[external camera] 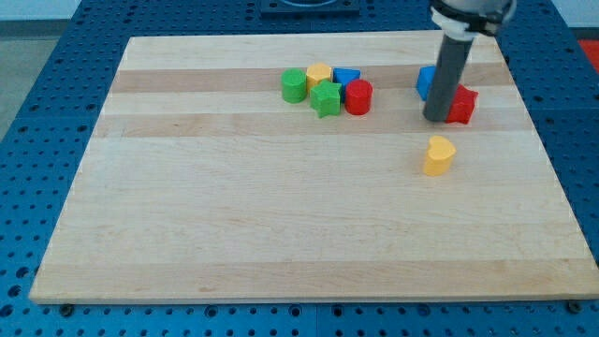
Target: Push the red star and blue cube towards the top right corner of the board
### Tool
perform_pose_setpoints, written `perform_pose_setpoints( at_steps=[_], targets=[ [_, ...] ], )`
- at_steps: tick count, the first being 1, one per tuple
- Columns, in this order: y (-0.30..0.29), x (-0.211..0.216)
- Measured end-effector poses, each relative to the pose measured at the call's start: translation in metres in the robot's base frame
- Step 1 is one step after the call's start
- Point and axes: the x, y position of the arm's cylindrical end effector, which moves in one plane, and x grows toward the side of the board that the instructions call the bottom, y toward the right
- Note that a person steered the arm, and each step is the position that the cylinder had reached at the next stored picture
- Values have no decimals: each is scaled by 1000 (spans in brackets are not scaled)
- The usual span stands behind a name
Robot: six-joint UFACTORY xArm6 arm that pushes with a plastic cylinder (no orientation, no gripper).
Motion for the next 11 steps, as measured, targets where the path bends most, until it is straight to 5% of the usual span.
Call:
perform_pose_setpoints(
  at_steps=[2, 5, 11],
  targets=[
    [54, 31],
    [50, -29],
    [-47, -25]
  ],
)
